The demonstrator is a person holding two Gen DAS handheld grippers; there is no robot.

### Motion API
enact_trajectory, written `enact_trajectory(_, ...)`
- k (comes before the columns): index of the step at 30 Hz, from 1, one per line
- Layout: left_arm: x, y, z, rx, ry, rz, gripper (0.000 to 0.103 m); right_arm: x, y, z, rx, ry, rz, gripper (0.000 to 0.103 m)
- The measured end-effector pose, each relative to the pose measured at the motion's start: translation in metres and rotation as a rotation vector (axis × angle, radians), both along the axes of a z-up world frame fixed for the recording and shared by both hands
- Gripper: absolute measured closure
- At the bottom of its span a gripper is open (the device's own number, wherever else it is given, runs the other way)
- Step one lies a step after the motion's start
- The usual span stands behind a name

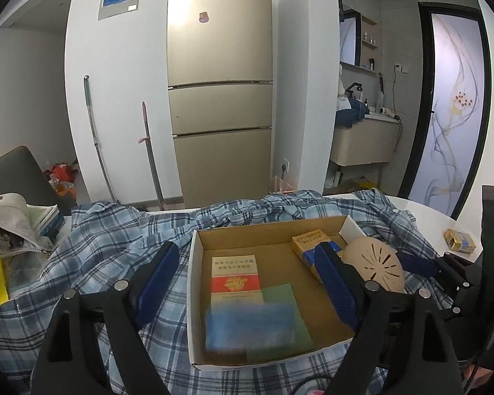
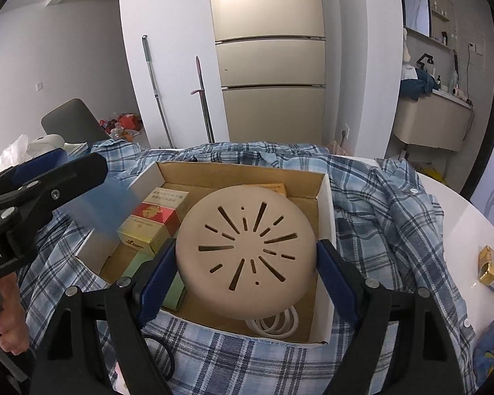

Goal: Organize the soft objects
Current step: 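Open the right gripper to drop the disc in the box while the left gripper releases the packet, then raise both grippers away from the cardboard box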

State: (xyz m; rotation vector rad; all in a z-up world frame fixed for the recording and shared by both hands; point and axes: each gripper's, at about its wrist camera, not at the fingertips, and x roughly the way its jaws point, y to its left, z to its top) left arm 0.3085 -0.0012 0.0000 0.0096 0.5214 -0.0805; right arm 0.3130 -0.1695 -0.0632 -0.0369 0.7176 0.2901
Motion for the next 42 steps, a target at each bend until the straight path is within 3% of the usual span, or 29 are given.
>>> enact_trajectory(5, -0.004, 0.005, 0.004, -0.033, -0.037, 0.016, 0.004, -0.001, 0.002, 0.0, -0.003, -0.011, -0.009, 0.02)
enact_trajectory(6, -0.005, 0.005, 0.005, -0.032, -0.042, 0.015, 0.0, -0.002, 0.001, 0.001, 0.001, -0.021, -0.013, 0.015)
enact_trajectory(8, -0.007, 0.005, 0.008, -0.022, -0.063, 0.02, 0.0, -0.005, 0.0, 0.004, 0.013, -0.047, -0.017, 0.007)
enact_trajectory(27, -0.025, -0.002, 0.038, -0.034, -0.093, 0.041, 0.0, -0.011, -0.001, 0.029, 0.004, -0.082, -0.029, 0.007)
enact_trajectory(35, -0.062, 0.002, 0.07, -0.038, -0.146, 0.061, 0.0, -0.042, -0.004, 0.066, 0.002, -0.149, -0.02, 0.007)
enact_trajectory(42, -0.102, 0.008, 0.079, -0.027, -0.173, 0.062, 0.0, -0.082, -0.01, 0.086, 0.008, -0.205, -0.013, 0.007)
